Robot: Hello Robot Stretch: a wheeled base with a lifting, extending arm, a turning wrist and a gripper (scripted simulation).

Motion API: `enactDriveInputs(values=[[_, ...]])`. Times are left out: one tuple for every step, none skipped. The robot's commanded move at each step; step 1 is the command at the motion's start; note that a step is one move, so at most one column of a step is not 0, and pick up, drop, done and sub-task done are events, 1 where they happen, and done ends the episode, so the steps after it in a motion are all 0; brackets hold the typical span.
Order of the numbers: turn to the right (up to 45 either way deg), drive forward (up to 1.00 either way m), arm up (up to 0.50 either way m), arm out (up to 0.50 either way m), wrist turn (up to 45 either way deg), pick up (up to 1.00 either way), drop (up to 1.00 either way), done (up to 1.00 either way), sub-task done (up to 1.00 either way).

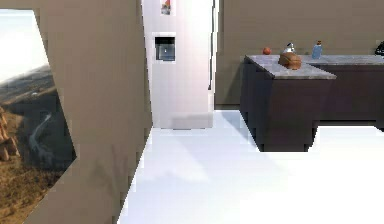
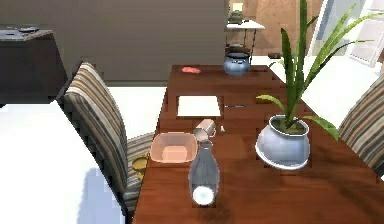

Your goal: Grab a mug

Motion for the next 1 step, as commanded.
enactDriveInputs(values=[[0.0,0.0,0.5,0.0,0.0,0.0,0.0,0.0,0.0]])
